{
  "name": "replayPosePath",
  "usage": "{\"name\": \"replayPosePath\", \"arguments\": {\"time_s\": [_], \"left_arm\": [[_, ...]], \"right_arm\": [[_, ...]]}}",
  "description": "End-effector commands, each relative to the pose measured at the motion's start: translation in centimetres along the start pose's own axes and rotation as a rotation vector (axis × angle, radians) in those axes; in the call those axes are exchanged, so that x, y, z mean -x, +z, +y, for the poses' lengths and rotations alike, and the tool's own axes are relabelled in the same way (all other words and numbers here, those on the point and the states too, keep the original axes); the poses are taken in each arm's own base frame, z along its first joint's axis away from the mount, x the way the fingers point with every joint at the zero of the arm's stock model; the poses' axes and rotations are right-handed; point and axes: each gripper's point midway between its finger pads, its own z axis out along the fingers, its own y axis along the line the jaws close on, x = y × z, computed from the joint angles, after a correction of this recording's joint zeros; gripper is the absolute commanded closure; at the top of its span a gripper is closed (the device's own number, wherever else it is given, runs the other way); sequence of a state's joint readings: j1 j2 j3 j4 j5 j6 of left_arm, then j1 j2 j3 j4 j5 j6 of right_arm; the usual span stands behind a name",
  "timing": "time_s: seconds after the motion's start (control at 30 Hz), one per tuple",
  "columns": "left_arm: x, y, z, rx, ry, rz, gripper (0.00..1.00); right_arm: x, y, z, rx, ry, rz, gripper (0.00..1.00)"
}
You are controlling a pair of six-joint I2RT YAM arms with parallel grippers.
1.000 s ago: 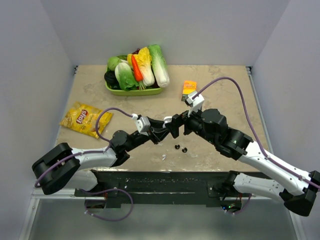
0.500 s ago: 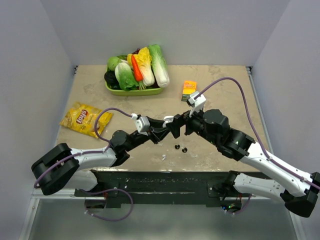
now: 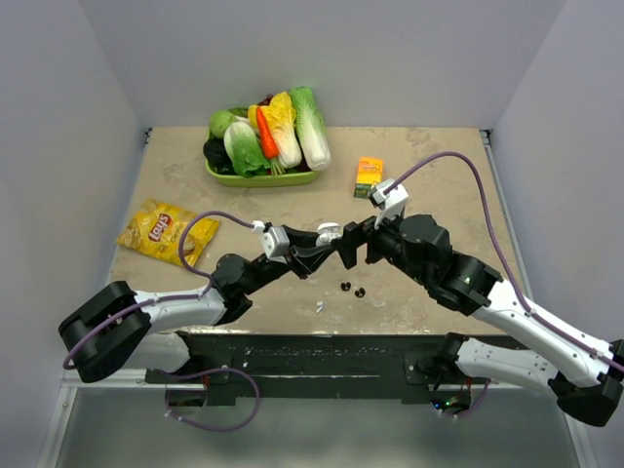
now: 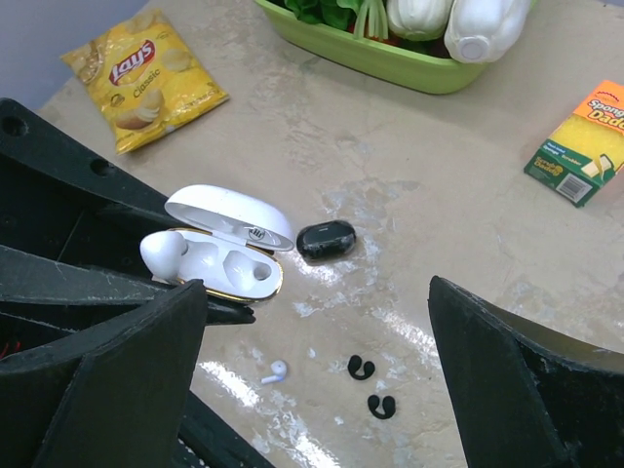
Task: Insert the wireless bluetooth earbuds into the charging case
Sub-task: Place the earbud in the charging case.
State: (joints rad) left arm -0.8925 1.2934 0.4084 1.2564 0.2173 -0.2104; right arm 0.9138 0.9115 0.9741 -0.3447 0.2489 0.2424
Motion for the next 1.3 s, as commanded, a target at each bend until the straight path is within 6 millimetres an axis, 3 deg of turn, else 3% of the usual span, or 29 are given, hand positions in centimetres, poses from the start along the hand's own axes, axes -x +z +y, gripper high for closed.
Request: {"name": "replayPosePath", "arguments": {"time_s": [0.0,0.1,0.23,0.4,0.97,1.27], "left_arm": [[11.8,0.0,-2.5,-0.096,0.124,-0.430,1.00],[11.8,0.0,-2.4,-0.092,0.126,-0.428,1.00],[11.6,0.1,-2.0,-0.073,0.130,-0.418,1.00],[11.5,0.3,-1.9,-0.066,0.131,-0.408,1.00],[11.4,0.1,-2.3,-0.089,0.128,-0.406,1.00],[11.4,0.0,-2.5,-0.098,0.124,-0.407,1.00]], "right_arm": [[1.8,-0.3,-0.8,-0.046,0.012,-0.053,0.02],[2.3,-0.7,-0.5,-0.025,0.019,-0.073,0.02],[3.7,-1.9,1.4,0.100,0.013,-0.142,0.02],[3.4,-2.0,3.2,0.197,-0.011,-0.112,0.02],[4.8,-0.7,3.3,0.168,0.021,-0.150,0.02],[4.1,-0.1,2.5,0.121,0.024,-0.133,0.02]]}}
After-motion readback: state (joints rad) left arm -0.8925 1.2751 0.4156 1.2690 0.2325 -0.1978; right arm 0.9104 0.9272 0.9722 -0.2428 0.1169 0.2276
